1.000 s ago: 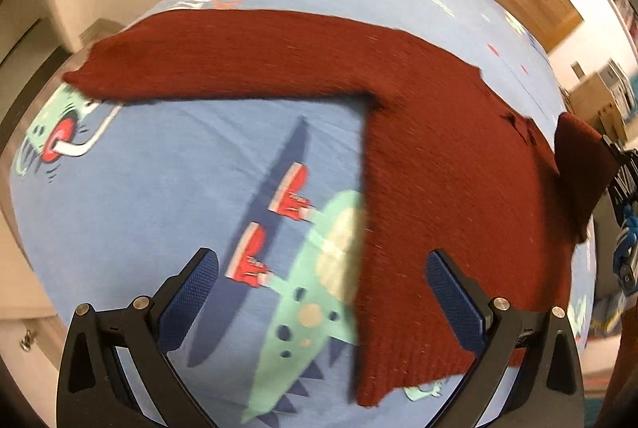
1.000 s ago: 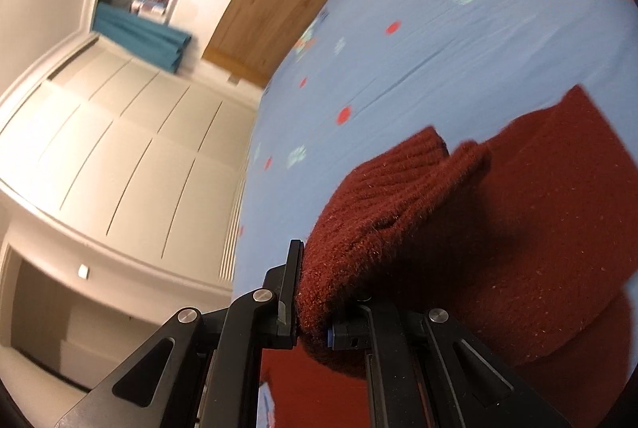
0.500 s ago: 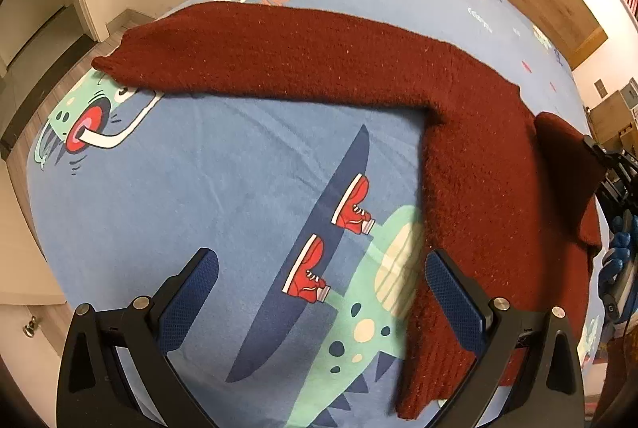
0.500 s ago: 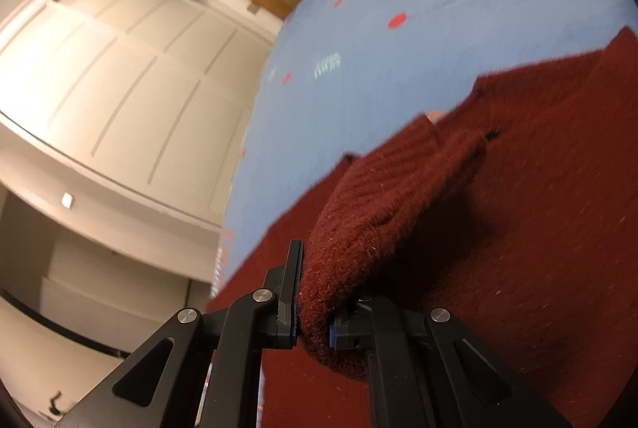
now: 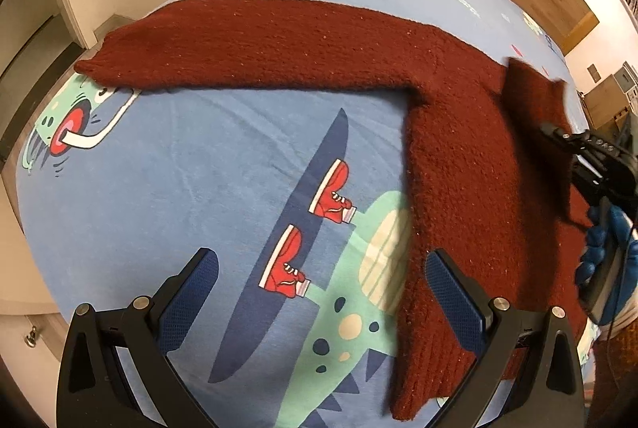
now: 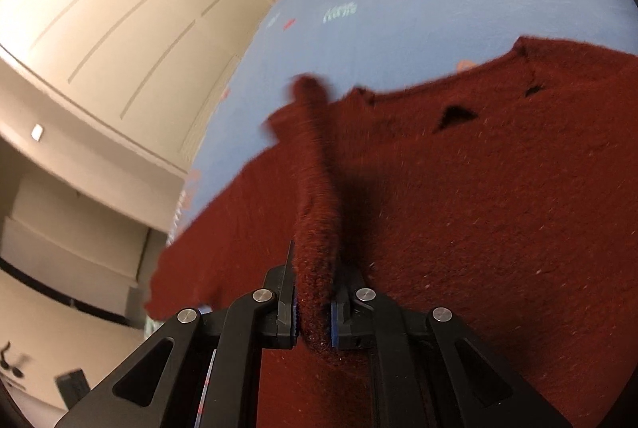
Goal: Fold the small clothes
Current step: 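Open the right gripper to release the sleeve and lift away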
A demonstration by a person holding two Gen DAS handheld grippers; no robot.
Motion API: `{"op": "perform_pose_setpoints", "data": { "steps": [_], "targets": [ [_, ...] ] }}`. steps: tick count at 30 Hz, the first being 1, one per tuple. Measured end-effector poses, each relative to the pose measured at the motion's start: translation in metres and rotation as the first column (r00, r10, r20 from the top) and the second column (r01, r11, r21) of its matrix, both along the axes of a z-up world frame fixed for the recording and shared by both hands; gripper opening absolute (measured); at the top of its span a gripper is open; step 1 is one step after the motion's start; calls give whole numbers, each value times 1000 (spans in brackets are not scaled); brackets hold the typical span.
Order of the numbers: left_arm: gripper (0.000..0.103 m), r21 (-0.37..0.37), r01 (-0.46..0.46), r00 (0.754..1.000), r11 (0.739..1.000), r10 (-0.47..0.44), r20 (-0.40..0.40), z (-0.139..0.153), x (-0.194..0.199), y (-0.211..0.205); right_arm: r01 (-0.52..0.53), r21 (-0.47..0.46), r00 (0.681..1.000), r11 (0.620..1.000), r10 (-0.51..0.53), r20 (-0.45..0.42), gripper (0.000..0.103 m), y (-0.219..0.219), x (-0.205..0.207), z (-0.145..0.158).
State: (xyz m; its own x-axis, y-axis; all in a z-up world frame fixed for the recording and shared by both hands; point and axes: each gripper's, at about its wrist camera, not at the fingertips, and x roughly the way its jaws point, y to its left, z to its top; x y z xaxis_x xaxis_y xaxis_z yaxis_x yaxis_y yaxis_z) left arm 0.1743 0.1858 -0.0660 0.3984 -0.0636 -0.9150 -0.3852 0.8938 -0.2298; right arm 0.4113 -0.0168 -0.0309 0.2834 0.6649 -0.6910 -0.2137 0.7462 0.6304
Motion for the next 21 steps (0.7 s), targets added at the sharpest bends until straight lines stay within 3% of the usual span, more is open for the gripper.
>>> {"op": "perform_pose_setpoints", "data": {
  "steps": [10,16,21],
  "targets": [
    [102,-59,51,997,997,-54,-57,-14,8,-2,-73,-91,997,993,71,-26,18,44,-13,-29],
    [102,-80,57,998,995,-59,-24,-10,11,-8,-130,-154,991,979,135,21,33,59,-32,-20],
    [102,-81,33,999,996,-34,-2,-4,13,-10,-180,-200,976,963,200,85,35,68,-41,-3]
  ]
}}
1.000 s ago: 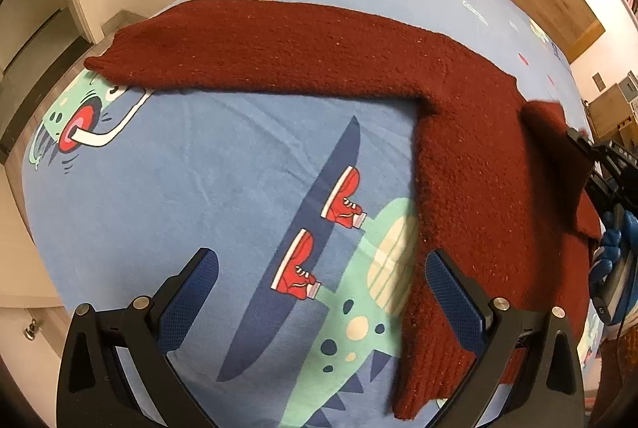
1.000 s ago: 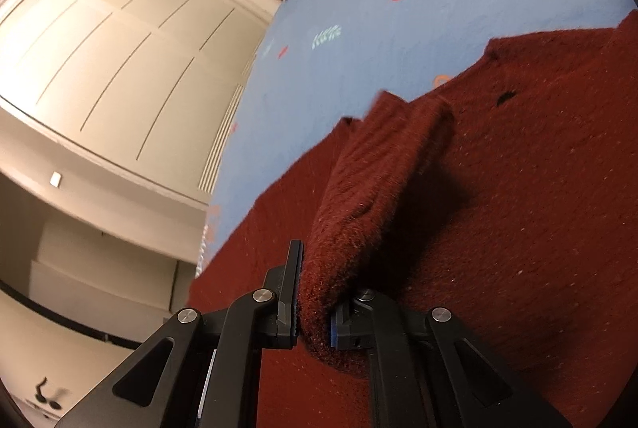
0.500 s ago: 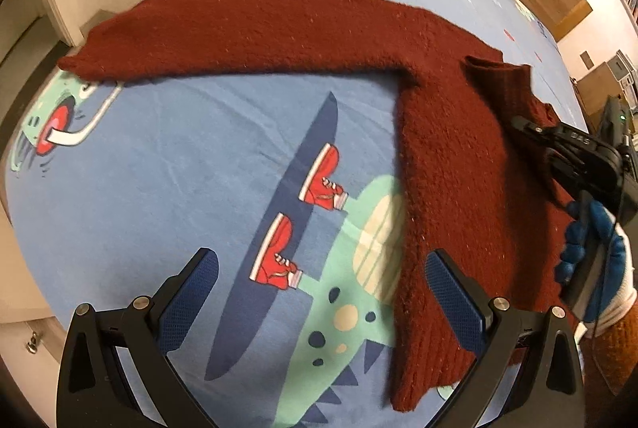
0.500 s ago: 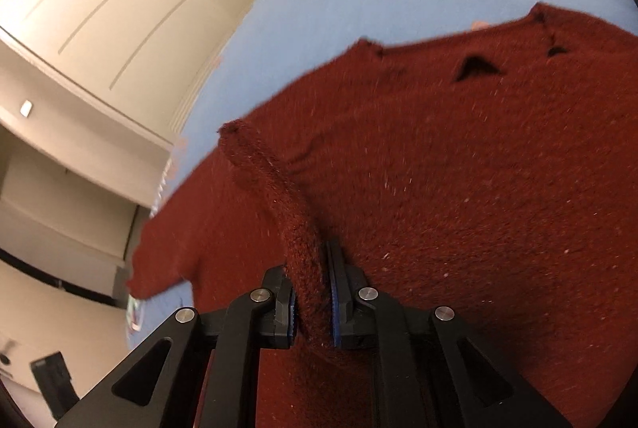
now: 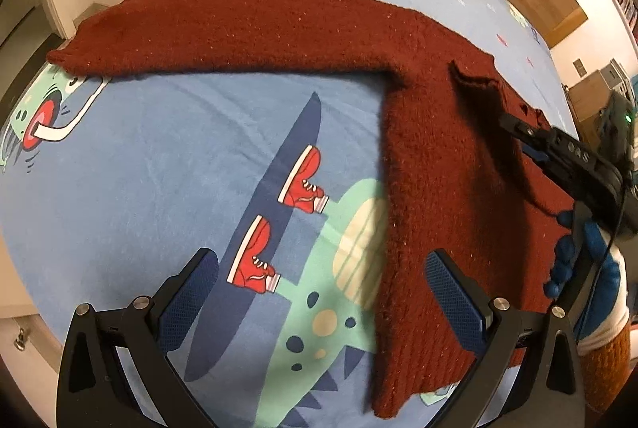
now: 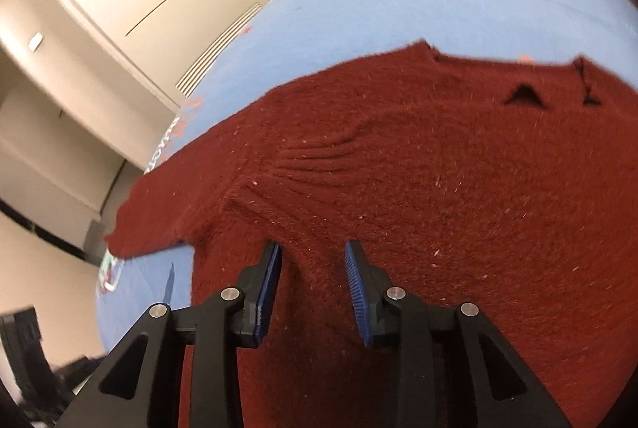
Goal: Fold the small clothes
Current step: 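Open the right gripper to release the sleeve and lift away, then reach the left gripper to the other sleeve cuff and grasp it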
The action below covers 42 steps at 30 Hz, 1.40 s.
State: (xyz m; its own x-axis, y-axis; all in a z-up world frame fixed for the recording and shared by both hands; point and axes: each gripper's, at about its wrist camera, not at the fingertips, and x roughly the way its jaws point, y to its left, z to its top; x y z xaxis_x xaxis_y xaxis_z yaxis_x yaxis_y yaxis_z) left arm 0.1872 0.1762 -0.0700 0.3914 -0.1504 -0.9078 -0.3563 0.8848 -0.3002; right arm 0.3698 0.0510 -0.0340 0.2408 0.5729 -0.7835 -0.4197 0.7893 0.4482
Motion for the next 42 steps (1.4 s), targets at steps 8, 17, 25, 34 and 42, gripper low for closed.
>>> {"op": "perform_pose_setpoints", "data": {
  "steps": [8,17,25,34,42],
  "targets": [
    [102,18,5,999,1000,-5,37,4,0,-2,63,-147,992,987,-45,121,37,-21,-1,5],
    [102,19,-8,996,1000,7,83,12,-3,11,51,-166,993,985,-32,114,43,-19,-6,-10],
    [102,15,-28,993,1000,26,114,21,-11,18,-53,-150,991,987,70,110,44,8,-29,-8],
    [102,-4,-1,993,1000,1,114,28,-15,21,-12,-157,986,988,38,163,44,-6,-31,7],
    [102,-27,-35,995,999,38,97,27,-17,29,146,-254,980,956,-104,172,49,-51,-17,-9]
  ]
}}
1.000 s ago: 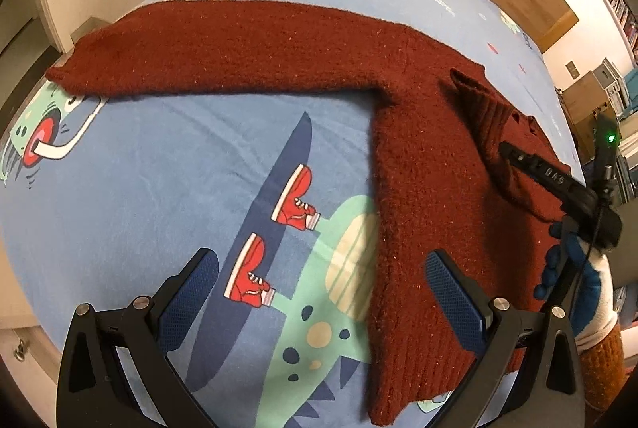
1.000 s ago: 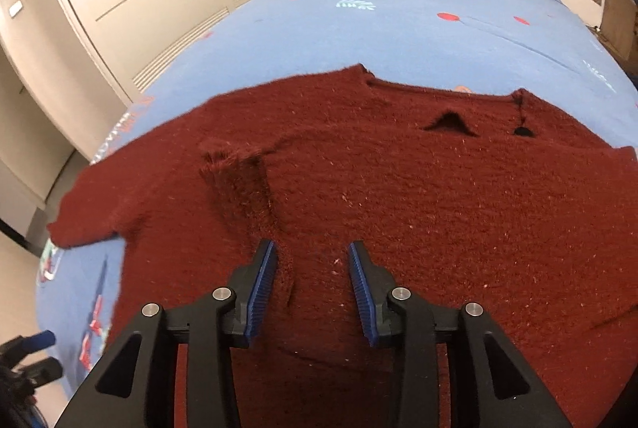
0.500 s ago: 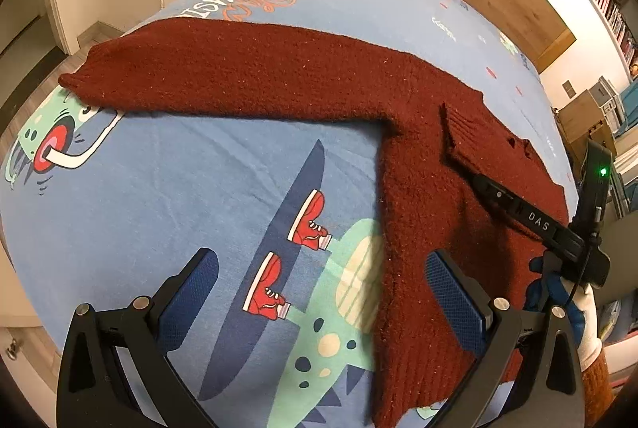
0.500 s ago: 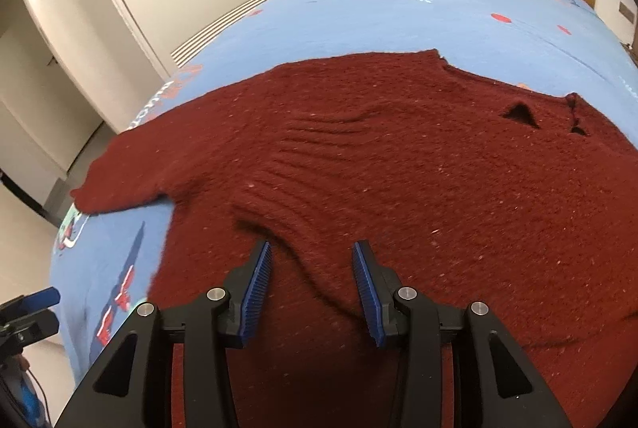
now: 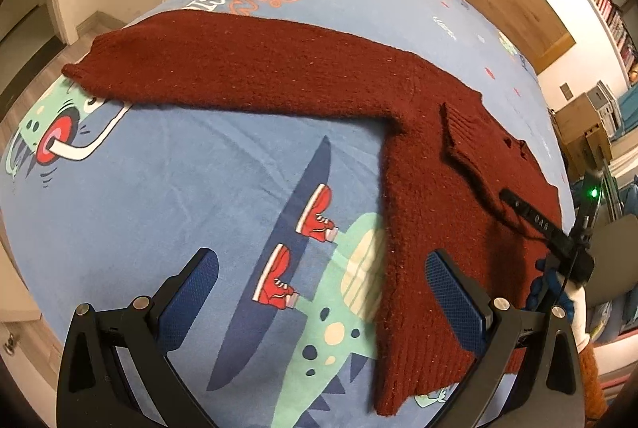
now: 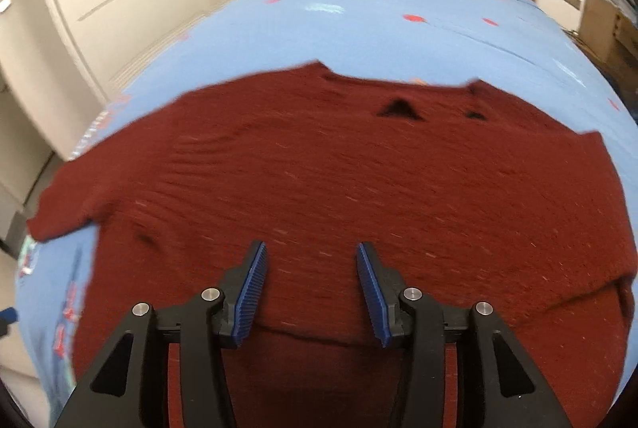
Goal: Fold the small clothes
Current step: 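Reach the left gripper to the other sleeve cuff and grasp it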
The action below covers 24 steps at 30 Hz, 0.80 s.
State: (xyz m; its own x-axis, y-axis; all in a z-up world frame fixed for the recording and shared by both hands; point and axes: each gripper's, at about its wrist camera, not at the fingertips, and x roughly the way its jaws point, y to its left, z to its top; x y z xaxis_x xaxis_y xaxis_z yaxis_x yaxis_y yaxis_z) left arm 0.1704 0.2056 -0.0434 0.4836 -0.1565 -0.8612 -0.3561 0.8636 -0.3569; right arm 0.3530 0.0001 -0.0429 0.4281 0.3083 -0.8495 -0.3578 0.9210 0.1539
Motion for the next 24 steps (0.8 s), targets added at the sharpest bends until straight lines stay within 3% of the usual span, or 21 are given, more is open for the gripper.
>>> {"op": "perform_pose_setpoints", "data": {
  "steps": [6,17,24],
  "targets": [
    [102,-35,-17,1000,999,18,14,2,-1,7,-27,-3,1000,1000,27,6,54,2,-14,-5],
    [102,-208,6,995,978,15,101,13,-7,17,-28,36,1000,999,28,10,54,-17,-26,10],
    [102,-269,31,991,963,5,134,21,-5,21,-25,72,999,997,23,25,54,-23,-27,22]
  ]
}}
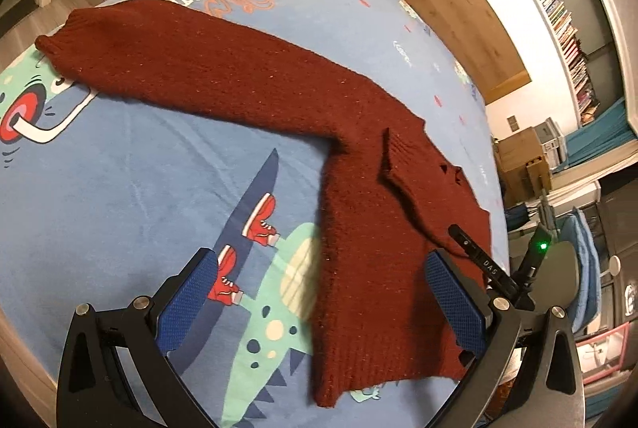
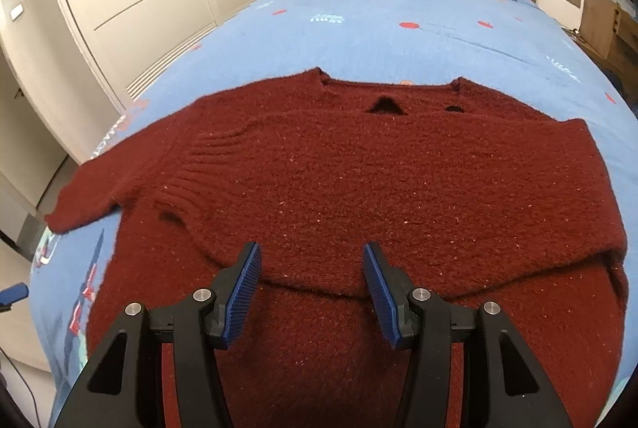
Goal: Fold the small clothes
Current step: 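Reach the left gripper to the other sleeve cuff and grasp it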
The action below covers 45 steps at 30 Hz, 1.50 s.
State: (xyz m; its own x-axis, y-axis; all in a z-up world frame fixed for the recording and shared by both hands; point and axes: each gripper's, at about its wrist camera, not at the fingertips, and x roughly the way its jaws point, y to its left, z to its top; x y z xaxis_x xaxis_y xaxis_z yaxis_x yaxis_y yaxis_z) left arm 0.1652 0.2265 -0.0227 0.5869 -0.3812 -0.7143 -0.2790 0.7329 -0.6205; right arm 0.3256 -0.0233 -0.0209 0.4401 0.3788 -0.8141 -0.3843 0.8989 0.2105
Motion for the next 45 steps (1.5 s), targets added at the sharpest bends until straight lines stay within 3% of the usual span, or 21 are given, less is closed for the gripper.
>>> {"op": "perform_pose_setpoints", "data": {
  "steps": [5,14,23,28,35,45],
  "targets": [
    [102,7,-38,999,999,38,10,3,0,10,-8,14,1000,1000,8,13,54,-2,-3,9],
    [102,105,-210,977,972,213,-12,-6,-2,66,-1,18,1000,1000,0,24,55,-14,-12,15],
    [102,66,-427,902,902,430,-48,-45,7,159,30,40,999,999,-31,7,55,-30,-19,13],
    [98,45,-504,859,863,506,-76,-67,9,195,56,42,998,998,-57,5,55,-42,-20,14],
    [91,-80,-570,822,818,566,-61,-91,0,226,75,41,997,996,-75,5,55,-53,-22,16],
    [88,-314,-602,764,734,644,42,-105,-2,250,83,37,996,996,-84,13,55,-67,-25,23]
  ]
}}
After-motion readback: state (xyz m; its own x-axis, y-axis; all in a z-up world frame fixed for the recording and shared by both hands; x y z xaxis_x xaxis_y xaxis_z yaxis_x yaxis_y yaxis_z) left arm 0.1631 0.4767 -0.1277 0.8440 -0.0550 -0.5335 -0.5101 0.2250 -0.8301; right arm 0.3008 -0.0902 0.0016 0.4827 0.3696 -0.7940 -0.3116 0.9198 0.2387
